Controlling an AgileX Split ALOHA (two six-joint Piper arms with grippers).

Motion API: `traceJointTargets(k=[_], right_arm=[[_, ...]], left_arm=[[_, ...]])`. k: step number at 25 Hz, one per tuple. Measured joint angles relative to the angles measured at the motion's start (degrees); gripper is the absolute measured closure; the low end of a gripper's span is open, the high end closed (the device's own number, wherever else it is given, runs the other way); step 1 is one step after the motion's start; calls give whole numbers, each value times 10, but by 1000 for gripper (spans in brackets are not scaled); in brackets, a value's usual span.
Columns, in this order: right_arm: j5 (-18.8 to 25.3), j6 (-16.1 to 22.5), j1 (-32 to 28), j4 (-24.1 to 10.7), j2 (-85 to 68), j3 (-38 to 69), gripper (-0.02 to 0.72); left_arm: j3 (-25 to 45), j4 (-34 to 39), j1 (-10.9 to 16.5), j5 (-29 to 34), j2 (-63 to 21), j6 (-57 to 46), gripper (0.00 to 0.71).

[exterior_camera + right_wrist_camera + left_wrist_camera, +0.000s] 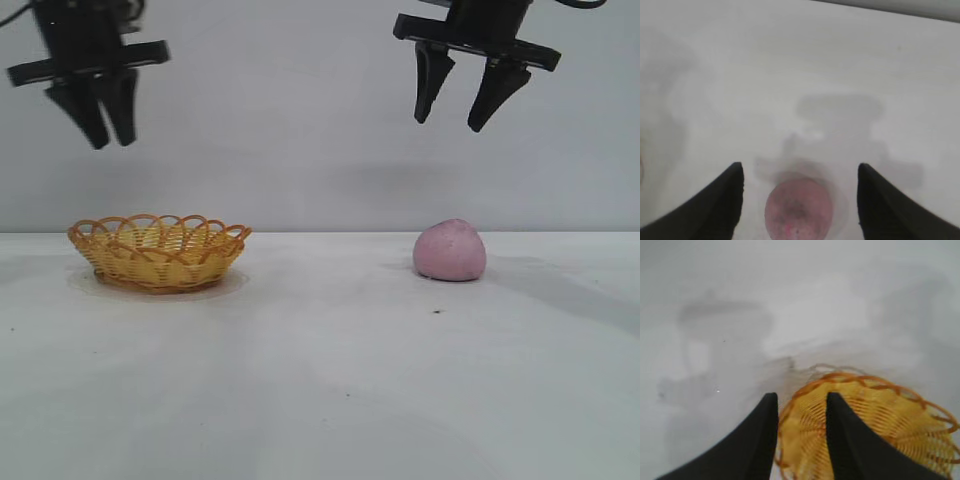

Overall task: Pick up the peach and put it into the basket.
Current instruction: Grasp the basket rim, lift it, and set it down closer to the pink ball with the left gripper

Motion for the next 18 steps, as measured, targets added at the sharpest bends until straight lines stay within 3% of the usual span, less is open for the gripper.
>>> traceJointTargets(k=[8,9,10,12,13,18], right_arm=[[-1,0,0,0,0,0,286],[-1,0,0,0,0,0,286],[-1,-1,0,-1,0,0,286],[-1,-1,0,-7,0,0,286],[-1,-1,0,-9,0,0,286],[6,-2,0,-30,0,0,286]], left_arm=[[1,-34,0,-2,38,12,490],[1,-41,0,-4,40,19,586],[1,-47,0,-2,40,25,638],[1,-68,0,-2,40,33,648],[1,-81,0,-2,40,34,710],[77,-169,0,-45,9,37,710]])
